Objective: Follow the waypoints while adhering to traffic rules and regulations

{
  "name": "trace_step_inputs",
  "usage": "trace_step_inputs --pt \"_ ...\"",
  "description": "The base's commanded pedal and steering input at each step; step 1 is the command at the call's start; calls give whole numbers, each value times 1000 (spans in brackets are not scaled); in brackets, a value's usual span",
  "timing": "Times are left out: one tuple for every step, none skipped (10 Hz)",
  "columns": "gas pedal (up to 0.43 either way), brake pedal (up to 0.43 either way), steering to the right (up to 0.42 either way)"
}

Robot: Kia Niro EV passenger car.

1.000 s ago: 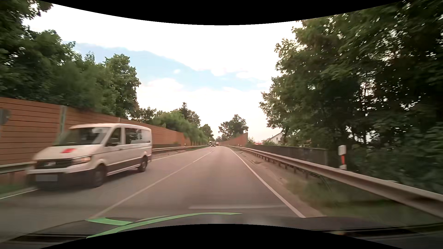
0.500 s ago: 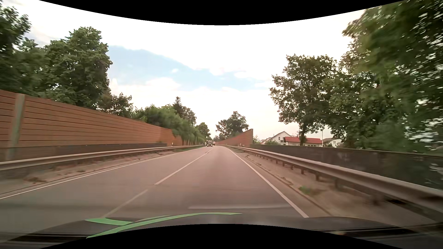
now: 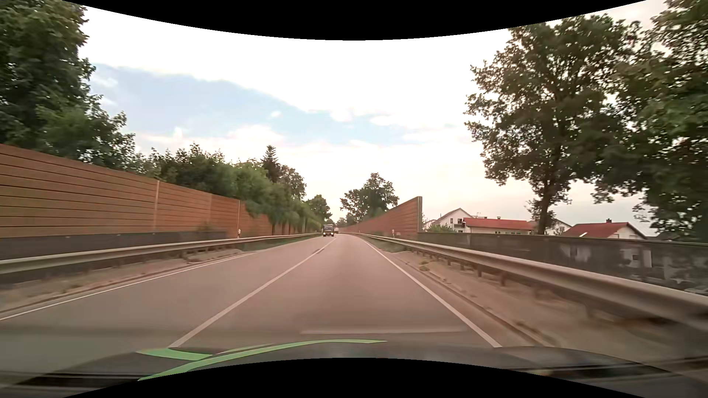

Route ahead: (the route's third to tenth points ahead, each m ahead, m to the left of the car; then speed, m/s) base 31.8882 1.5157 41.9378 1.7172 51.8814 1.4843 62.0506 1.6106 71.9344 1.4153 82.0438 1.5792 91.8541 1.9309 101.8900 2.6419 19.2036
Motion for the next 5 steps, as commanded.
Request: trace_step_inputs --pt "378 0 -1" --pt "378 0 -1" --pt "370 0 -1" --pt "370 0 -1" --pt "370 0 -4"
